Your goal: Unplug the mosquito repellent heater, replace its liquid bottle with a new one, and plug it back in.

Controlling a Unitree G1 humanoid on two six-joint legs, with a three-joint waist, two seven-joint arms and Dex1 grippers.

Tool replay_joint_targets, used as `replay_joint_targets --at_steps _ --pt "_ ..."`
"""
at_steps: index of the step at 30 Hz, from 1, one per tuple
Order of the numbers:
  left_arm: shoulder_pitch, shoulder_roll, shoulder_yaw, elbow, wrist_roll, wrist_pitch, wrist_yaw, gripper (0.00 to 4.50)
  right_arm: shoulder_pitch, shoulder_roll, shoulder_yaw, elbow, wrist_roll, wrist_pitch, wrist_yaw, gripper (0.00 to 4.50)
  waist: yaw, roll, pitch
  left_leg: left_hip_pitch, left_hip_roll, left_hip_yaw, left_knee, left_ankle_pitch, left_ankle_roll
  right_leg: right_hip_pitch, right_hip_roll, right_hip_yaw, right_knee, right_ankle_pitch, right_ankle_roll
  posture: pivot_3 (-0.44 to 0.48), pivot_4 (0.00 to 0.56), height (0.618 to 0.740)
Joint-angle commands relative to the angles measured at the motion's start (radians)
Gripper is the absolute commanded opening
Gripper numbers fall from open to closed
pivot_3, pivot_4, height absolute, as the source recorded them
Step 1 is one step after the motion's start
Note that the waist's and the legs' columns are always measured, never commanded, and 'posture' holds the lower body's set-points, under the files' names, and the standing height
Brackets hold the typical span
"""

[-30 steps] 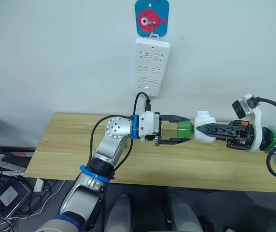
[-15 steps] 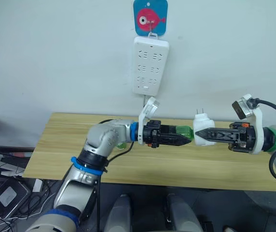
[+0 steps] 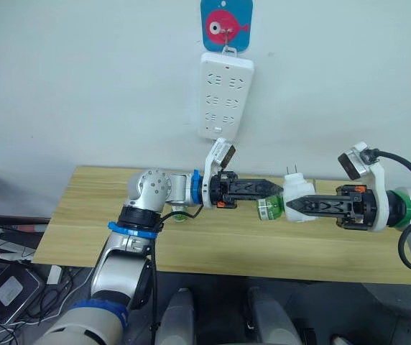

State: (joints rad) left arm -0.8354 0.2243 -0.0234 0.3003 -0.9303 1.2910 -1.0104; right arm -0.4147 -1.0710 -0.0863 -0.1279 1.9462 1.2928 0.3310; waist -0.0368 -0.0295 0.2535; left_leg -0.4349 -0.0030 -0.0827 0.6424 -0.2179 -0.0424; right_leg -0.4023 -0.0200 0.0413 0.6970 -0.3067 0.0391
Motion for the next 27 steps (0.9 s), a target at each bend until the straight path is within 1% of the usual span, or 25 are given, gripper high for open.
replay_joint_targets --at_steps 1,5,7,8,9,10,11,13,16,18,21,23,27 --pt "-0.023 0.047 0.044 0.002 0.047 -0.111 -0.018 4.47 -0.017 -0.005 -0.031 0.011 0.026 -0.015 0.006 3.12 -0.001 -0.001 0.0 0.0 0.0 0.0 0.0 0.0 0.0 0.0 0.0 0.0 0.0 0.0 0.0 -0.025 0.257 0.74" --pt "0.012 0.148 -0.024 -0.16 0.17 -0.36 -0.138 4.47 -0.023 0.007 -0.044 0.052 0.026 -0.017 -0.013 3.12 0.0 -0.001 0.002 0.0 0.0 0.0 0.0 0.0 0.0 -0.001 0.0 0.0 0.0 0.0 0.0 -0.024 0.259 0.74" --pt "0.094 0.2 -0.063 -0.285 0.311 -0.663 -0.215 4.47 -0.034 0.017 -0.052 0.083 0.026 -0.012 -0.018 3.12 0.002 -0.001 0.002 0.0 0.0 0.001 -0.001 0.0 0.0 -0.001 -0.001 0.001 -0.001 0.0 0.0 -0.017 0.26 0.74" --pt "0.134 0.214 -0.08 -0.32 0.38 -0.815 -0.241 4.47 -0.04 0.023 -0.057 0.098 0.026 -0.007 -0.018 3.12 0.003 -0.001 0.002 0.0 0.0 0.002 -0.001 0.0 0.0 -0.001 -0.001 0.002 -0.001 0.0 0.0 -0.017 0.26 0.74" --pt "0.161 0.219 -0.091 -0.337 0.425 -0.915 -0.257 4.47 -0.043 0.027 -0.062 0.107 0.026 -0.001 -0.017 3.12 0.004 -0.001 0.002 0.0 0.0 0.003 -0.002 0.0 0.0 -0.001 -0.002 0.003 -0.002 0.0 0.0 -0.009 0.26 0.74" --pt "0.196 0.214 -0.101 -0.337 0.486 -1.105 -0.291 4.47 -0.05 0.032 -0.065 0.121 0.026 0.003 -0.021 3.12 0.007 -0.001 0.002 0.0 0.0 0.003 -0.002 0.0 0.0 -0.001 -0.002 0.003 -0.003 0.0 0.0 -0.005 0.26 0.74" --pt "0.22 0.21 -0.108 -0.331 0.527 -1.24 -0.316 4.47 -0.055 0.036 -0.067 0.131 0.026 0.007 -0.025 3.12 0.01 -0.001 0.002 0.0 0.0 0.003 -0.002 0.0 0.0 -0.001 -0.002 0.002 -0.003 0.0 0.0 -0.002 0.261 0.74" --pt "0.247 0.17 -0.106 -0.265 0.631 -1.561 -0.286 4.47 -0.069 0.05 -0.068 0.155 0.026 0.013 -0.035 3.12 0.013 -0.001 0.002 0.0 0.0 0.003 -0.002 0.0 0.0 -0.001 -0.002 0.002 -0.003 0.0 -0.001 -0.002 0.261 0.74" --pt "0.233 0.116 -0.111 -0.143 0.736 -1.892 -0.231 4.47 -0.084 0.066 -0.067 0.166 0.026 0.023 -0.045 3.12 0.022 -0.001 0.002 -0.001 -0.001 0.003 0.0 0.0 0.0 0.0 -0.003 0.002 -0.003 0.001 0.0 0.0 0.26 0.74" --pt "0.218 0.094 -0.135 -0.072 0.786 -2.058 -0.212 4.47 -0.088 0.075 -0.067 0.163 0.026 0.029 -0.05 3.12 0.028 -0.001 0.002 -0.001 -0.002 0.003 0.001 0.0 0.0 0.0 -0.003 0.003 -0.003 0.001 0.001 0.003 0.259 0.74" --pt "0.201 0.062 -0.168 0.013 0.875 -2.23 -0.14 4.47 -0.085 0.091 -0.06 0.141 0.026 0.029 -0.059 3.12 0.03 -0.001 0.002 -0.002 -0.002 0.003 0.001 -0.001 0.002 0.0 -0.004 0.003 -0.004 0.002 0.001 0.002 0.257 0.74" --pt "0.191 0.047 -0.178 0.046 0.922 -2.293 -0.085 4.47 -0.087 0.101 -0.06 0.132 0.026 0.031 -0.058 3.12 0.029 -0.001 0.002 -0.002 -0.002 0.003 0.001 -0.002 0.003 0.0 -0.004 0.003 -0.005 0.002 0.001 0.002 0.257 0.74" --pt "0.156 0.03 -0.188 0.097 0.982 -2.362 0.018 4.47 -0.087 0.109 -0.062 0.113 0.026 0.033 -0.056 3.12 0.029 -0.001 0.002 -0.002 -0.002 0.002 0.001 -0.002 0.003 0.0 -0.003 0.002 -0.003 0.002 0.001 0.002 0.257 0.74"
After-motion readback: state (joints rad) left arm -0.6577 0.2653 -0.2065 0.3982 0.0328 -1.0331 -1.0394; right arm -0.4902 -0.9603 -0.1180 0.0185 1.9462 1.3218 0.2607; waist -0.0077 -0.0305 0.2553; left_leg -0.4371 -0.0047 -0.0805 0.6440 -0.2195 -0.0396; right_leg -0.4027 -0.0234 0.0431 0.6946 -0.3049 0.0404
